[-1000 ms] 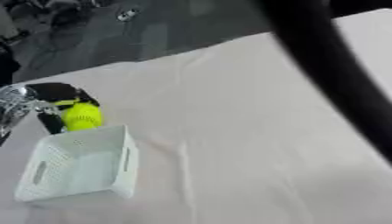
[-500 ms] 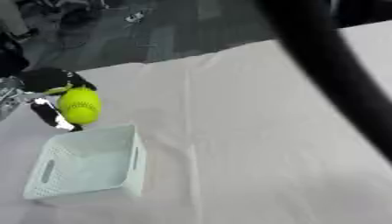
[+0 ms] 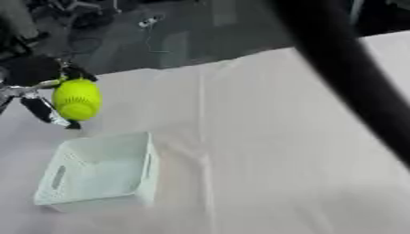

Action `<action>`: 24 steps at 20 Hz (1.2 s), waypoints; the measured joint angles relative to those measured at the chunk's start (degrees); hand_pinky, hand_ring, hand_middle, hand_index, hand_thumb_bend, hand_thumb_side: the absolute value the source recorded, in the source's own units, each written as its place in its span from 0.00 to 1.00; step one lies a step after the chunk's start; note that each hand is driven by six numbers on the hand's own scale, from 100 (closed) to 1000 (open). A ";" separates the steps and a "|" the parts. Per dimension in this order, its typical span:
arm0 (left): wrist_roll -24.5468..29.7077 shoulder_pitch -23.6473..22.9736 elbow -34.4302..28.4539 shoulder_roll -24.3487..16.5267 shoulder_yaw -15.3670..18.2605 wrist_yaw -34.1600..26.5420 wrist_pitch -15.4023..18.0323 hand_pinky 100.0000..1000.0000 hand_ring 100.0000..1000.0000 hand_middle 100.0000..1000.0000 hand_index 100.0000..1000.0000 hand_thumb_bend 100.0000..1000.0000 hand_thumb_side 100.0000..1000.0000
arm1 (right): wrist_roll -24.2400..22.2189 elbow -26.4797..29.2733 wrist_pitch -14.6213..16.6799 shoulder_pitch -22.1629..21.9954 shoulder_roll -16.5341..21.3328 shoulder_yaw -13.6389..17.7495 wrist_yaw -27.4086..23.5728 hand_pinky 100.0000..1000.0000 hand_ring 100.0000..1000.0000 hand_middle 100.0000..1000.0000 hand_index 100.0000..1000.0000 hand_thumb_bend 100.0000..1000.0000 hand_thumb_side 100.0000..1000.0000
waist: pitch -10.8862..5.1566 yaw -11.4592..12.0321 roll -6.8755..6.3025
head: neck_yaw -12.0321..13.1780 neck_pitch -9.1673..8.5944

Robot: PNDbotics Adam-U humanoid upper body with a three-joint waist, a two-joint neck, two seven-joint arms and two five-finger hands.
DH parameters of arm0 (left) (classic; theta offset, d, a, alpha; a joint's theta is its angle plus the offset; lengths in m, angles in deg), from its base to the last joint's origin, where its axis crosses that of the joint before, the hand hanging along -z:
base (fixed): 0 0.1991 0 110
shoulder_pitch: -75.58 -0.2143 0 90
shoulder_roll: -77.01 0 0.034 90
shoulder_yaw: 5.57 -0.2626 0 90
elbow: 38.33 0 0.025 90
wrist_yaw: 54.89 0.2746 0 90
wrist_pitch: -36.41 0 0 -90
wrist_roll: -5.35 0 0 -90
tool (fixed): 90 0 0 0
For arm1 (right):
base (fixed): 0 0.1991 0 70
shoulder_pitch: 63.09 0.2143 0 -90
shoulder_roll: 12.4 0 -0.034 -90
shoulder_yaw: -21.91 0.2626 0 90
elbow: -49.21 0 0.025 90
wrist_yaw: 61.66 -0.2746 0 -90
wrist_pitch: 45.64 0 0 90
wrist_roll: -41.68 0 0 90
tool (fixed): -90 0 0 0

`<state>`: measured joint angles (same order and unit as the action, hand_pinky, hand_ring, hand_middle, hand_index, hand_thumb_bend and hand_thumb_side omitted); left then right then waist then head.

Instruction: Pick up objects on the table and place them in the box.

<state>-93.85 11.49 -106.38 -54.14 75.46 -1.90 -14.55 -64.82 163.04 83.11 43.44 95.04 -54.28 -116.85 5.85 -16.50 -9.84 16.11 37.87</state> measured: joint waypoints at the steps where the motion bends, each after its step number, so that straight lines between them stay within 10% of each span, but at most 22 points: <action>1: 1.26 -0.70 -1.83 -0.75 -0.64 -1.44 0.05 0.00 0.00 0.06 0.36 0.00 0.60 | 0.00 0.00 0.11 -0.11 0.01 0.00 0.14 0.05 0.38 0.42 0.61 0.00 0.95 | -0.12 0.15 0.00 | -0.01 0.12; 15: 25.45 -8.18 -23.31 -6.36 -6.94 -15.12 -2.54 0.00 0.00 0.09 0.38 0.00 0.61 | -0.05 0.00 0.53 -0.47 0.31 -0.01 0.49 0.05 0.38 0.42 0.61 0.00 0.95 | -0.49 0.04 -0.13 | 0.01 0.24; 16: 26.99 -8.42 -24.25 -6.55 -7.09 -15.39 -2.63 0.16 0.26 0.41 0.58 0.01 0.72 | -0.05 0.00 0.53 -0.47 0.32 -0.01 0.49 0.05 0.38 0.42 0.61 0.00 0.95 | -0.49 0.04 -0.13 | 0.01 0.41; 17: 28.44 -8.63 -25.09 -6.73 -7.26 -15.59 -2.57 0.56 0.66 0.70 0.77 0.12 0.82 | -0.06 0.00 0.54 -0.47 0.33 -0.01 0.49 0.05 0.38 0.42 0.61 0.00 0.95 | -0.49 0.04 -0.13 | 0.01 0.56; 18: 29.93 -8.86 -25.86 -6.92 -7.36 -15.62 -2.40 0.81 0.84 0.84 0.87 0.27 0.82 | -0.07 0.00 0.55 -0.47 0.39 -0.01 0.49 0.05 0.38 0.42 0.61 0.00 0.95 | -0.49 0.04 -0.13 | 0.02 0.60; 20: 33.27 -9.25 -26.89 -7.25 -7.41 -15.06 -2.01 1.00 1.00 1.00 0.98 0.49 0.88 | -0.08 0.00 0.56 -0.47 0.49 -0.01 0.49 0.05 0.38 0.42 0.61 0.00 0.95 | -0.49 0.03 -0.13 | 0.03 0.62; 24: 37.33 -9.35 -27.50 -7.35 -7.50 -13.57 -4.22 1.00 1.00 1.00 1.00 0.73 0.97 | -0.12 0.00 0.58 -0.49 0.49 -0.01 0.49 0.05 0.38 0.42 0.61 0.00 0.95 | -0.49 0.03 -0.13 | 0.04 0.62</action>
<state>-56.52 2.13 -133.88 -61.49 67.96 -15.47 -18.77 -64.94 163.04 83.70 42.95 95.53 -54.29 -116.36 5.36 -16.47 -9.97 16.15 38.49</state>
